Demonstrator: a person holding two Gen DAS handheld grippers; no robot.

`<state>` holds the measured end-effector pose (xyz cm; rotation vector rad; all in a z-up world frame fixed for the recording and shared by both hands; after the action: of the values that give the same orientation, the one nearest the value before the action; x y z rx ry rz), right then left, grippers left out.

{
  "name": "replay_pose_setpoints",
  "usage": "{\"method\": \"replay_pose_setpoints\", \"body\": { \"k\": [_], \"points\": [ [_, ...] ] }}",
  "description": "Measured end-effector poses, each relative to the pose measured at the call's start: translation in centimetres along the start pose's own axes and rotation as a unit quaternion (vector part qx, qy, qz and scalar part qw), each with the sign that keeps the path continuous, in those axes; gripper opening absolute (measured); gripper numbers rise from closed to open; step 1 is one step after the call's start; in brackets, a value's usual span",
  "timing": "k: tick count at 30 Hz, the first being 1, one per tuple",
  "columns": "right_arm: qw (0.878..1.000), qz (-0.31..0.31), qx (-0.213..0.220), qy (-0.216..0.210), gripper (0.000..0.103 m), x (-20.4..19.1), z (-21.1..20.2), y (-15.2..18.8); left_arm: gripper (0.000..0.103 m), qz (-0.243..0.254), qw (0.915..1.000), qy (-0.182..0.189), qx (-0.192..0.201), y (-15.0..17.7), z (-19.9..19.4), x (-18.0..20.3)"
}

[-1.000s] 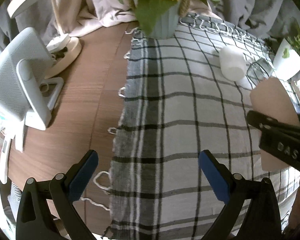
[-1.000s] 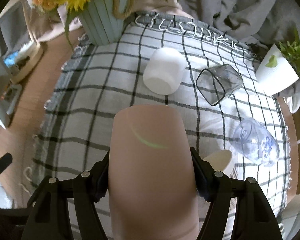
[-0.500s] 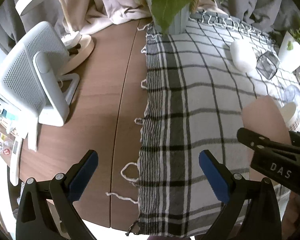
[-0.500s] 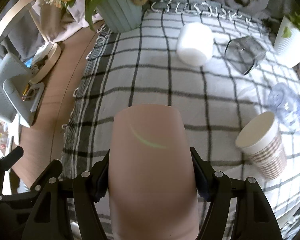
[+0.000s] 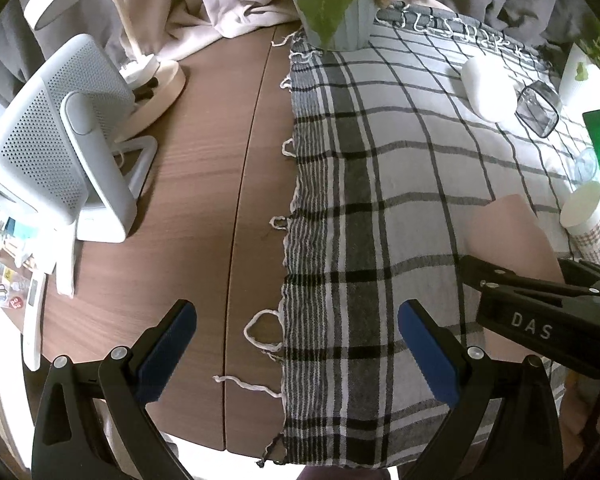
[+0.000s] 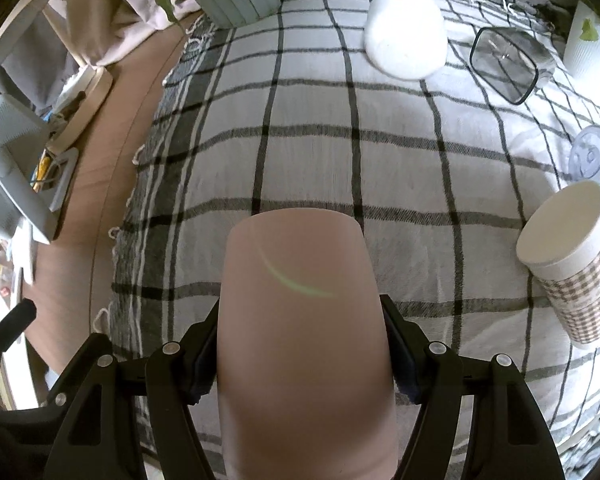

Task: Flip cup upside down
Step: 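Lift the pink cup with the right gripper and rotate it upright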

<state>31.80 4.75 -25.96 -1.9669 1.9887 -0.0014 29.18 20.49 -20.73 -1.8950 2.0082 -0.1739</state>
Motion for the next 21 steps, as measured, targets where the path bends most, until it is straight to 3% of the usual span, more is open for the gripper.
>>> {"method": "replay_pose_setpoints", "body": {
  "k": [10,13,21],
  "points": [
    [1.0,0.004,0.001,-0.003,0.07,0.3,0.0,0.1,0.103,-0.003,1.0,0.002,-0.003,0.2,0.2,-0.1],
    [1.0,0.007,0.003,-0.01,0.079,0.2,-0.1,0.0,0.103,-0.004,1.0,0.004,-0.002,0.2,0.0,-0.2],
    [0.998,-0.006,0.053,-0.018,0.084,-0.1,-4.6,-0.1,0.103,-0.026,0.9996,0.007,0.007,-0.1,-1.9,0.3]
  ]
}}
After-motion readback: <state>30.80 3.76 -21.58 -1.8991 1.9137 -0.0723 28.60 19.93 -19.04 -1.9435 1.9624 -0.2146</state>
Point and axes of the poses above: each gripper's, at about its wrist camera, not at the fingertips, and z roughly the way its jaws point, x to its right, y to its underside, the point moved 2 cm from there along z, roughly the way its jaws point, and after that the axes turned 4 degrees about -y, right-handed, at the moved point
